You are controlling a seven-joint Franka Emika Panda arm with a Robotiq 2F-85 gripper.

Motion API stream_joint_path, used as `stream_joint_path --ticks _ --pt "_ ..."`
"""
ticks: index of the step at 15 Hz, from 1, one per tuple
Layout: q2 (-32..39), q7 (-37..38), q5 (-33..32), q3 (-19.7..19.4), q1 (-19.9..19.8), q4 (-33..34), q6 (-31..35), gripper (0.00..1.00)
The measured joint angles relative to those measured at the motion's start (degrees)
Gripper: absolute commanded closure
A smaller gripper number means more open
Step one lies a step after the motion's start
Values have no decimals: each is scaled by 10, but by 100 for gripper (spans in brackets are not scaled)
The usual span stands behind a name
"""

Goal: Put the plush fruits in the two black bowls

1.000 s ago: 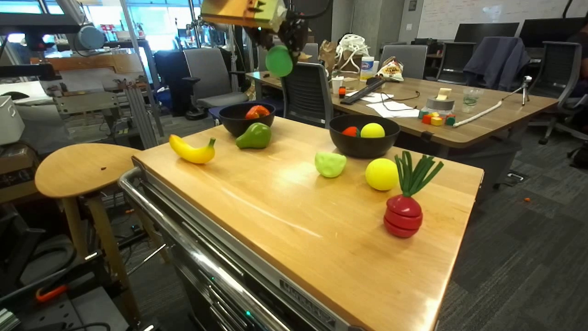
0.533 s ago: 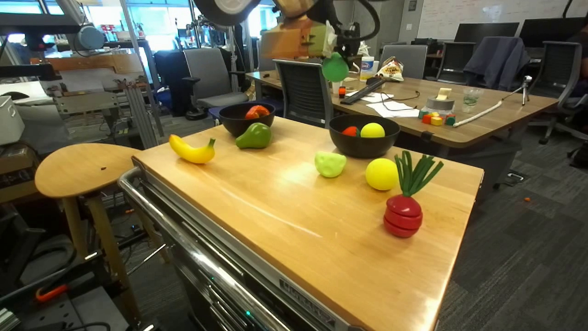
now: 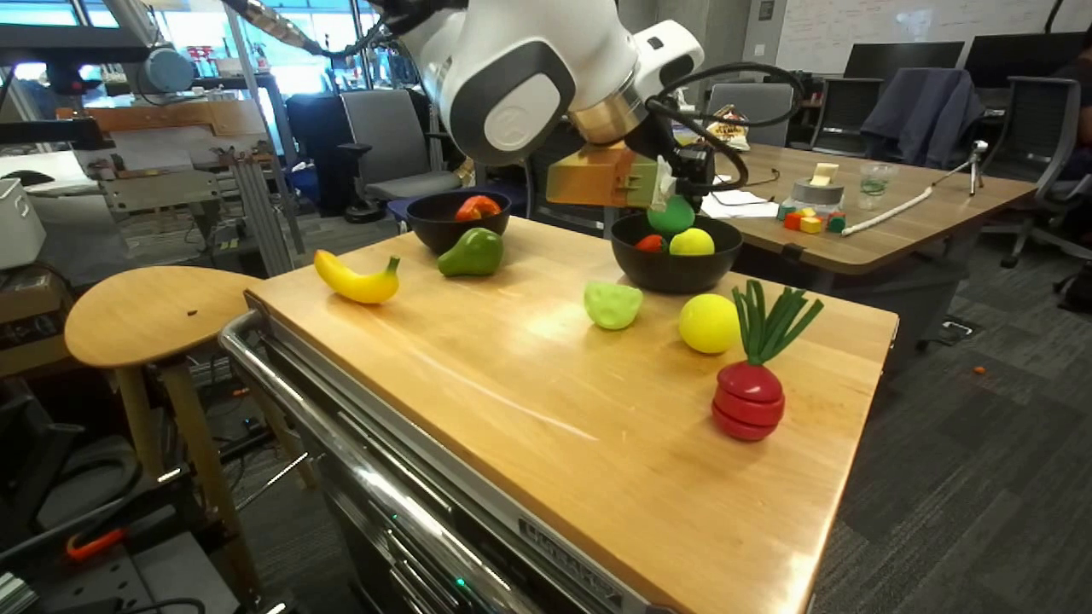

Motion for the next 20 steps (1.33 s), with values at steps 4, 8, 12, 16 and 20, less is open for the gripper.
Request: stream_joint_path --ticks 4,8,12,16,20 --pt "13 144 -140 -16 -7 3 -20 77" --pt "13 212 -200 -13 -7 1 -65 77" --pt "13 230 -235 6 -6 -16 -109 77" --pt "-3 231 -235 43 -17 -19 -158 77" --pt "-22 229 -203 97 -49 -18 -230 33"
